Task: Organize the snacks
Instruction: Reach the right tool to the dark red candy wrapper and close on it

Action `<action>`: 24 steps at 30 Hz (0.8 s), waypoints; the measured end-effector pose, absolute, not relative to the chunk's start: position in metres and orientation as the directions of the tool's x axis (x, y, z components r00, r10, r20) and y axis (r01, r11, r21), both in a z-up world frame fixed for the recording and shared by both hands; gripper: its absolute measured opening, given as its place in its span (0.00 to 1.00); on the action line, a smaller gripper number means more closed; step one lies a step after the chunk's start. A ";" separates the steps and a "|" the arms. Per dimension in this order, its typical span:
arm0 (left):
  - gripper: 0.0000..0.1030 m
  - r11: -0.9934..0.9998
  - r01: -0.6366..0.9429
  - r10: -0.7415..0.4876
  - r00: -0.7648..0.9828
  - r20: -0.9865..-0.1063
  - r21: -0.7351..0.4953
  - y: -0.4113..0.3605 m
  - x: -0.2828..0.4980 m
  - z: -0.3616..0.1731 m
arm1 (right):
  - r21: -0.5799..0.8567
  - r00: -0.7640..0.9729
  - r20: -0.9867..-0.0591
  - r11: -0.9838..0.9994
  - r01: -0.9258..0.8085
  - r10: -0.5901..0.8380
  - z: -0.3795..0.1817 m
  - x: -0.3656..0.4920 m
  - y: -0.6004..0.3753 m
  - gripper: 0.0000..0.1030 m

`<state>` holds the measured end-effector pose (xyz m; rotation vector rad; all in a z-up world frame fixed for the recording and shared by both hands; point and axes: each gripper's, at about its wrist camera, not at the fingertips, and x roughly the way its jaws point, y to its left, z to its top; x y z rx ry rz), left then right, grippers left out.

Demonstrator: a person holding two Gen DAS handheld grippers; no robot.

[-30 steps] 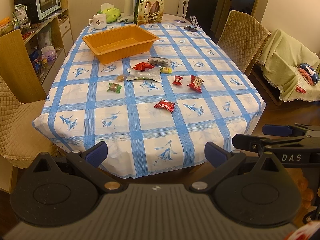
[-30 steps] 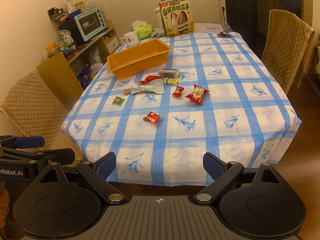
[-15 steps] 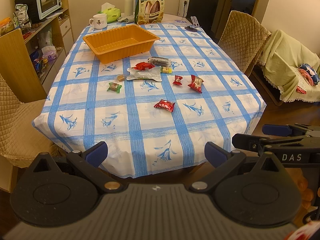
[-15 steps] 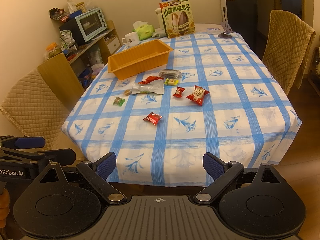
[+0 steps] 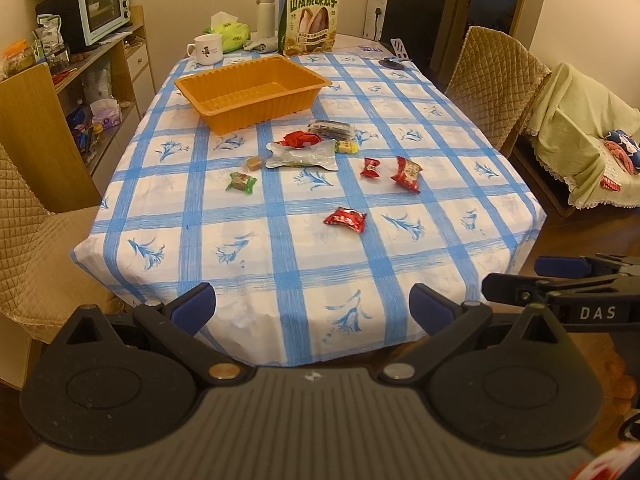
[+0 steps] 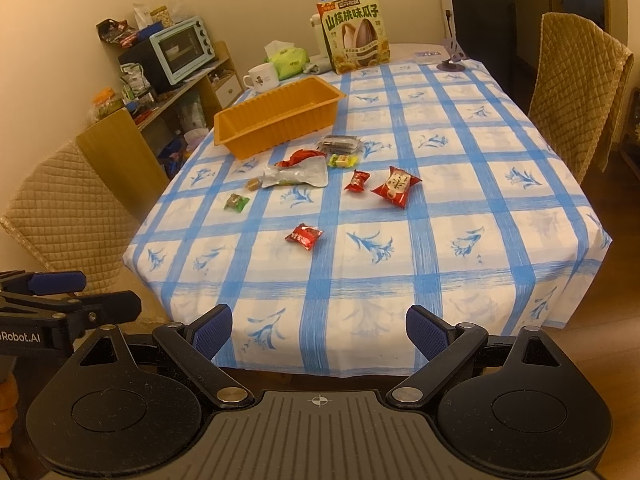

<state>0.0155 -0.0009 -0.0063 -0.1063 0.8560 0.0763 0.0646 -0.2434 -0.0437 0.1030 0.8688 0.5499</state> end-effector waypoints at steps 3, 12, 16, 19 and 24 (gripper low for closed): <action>0.99 0.992 -0.113 0.038 0.663 -0.747 -0.050 0.009 0.020 -0.013 | 0.321 0.515 -0.685 0.848 -0.421 0.515 -0.053 0.070 -0.242 0.90; 0.96 0.998 -0.058 0.024 0.687 -0.727 -0.021 0.040 0.058 -0.036 | 0.345 0.540 -0.639 0.831 -0.437 0.549 -0.075 0.096 -0.233 0.90; 0.92 0.999 -0.039 0.013 0.680 -0.733 -0.018 0.053 0.082 -0.048 | 0.328 0.545 -0.630 0.826 -0.458 0.553 -0.086 0.111 -0.220 0.85; 0.89 0.999 -0.030 0.013 0.668 -0.744 -0.010 0.064 0.100 -0.056 | 0.312 0.535 -0.640 0.823 -0.474 0.551 -0.094 0.124 -0.208 0.72; 0.88 1.000 -0.016 0.012 0.656 -0.754 0.002 0.082 0.124 -0.068 | 0.246 0.529 -0.648 0.808 -0.536 0.548 -0.110 0.148 -0.185 0.64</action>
